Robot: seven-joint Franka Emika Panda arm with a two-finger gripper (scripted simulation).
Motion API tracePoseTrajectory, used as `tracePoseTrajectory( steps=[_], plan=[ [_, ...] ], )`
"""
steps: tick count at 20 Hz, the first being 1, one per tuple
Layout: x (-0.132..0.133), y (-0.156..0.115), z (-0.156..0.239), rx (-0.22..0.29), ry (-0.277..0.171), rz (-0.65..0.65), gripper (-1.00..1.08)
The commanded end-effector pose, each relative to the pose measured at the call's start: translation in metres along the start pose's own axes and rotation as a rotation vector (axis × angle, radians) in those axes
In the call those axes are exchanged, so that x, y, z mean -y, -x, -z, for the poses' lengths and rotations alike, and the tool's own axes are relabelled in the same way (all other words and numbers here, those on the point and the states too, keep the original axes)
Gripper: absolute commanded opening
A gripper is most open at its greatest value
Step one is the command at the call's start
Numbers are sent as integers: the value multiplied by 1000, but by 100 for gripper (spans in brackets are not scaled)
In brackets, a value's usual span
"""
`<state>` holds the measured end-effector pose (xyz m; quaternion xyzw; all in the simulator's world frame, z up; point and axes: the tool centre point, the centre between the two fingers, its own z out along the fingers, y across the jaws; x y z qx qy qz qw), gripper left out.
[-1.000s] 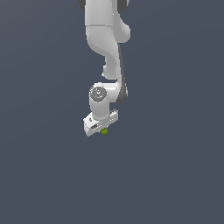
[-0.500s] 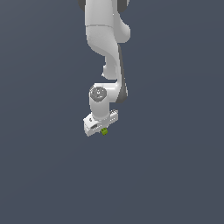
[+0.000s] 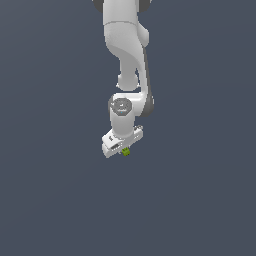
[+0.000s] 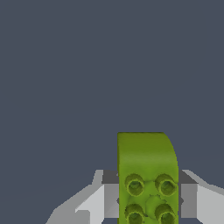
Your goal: Pick up the object and move it to a goal position.
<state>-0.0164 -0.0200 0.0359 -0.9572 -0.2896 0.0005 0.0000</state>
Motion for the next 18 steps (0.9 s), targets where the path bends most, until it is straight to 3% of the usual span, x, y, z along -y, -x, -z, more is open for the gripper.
tracePoseTrajectory(
  steps=[1, 9, 18],
  plan=[
    [8, -18, 11, -1, 0, 1, -100],
    [29, -69, 42, -1, 0, 1, -100],
    [33, -83, 50, -1, 0, 1, -100]
  ],
)
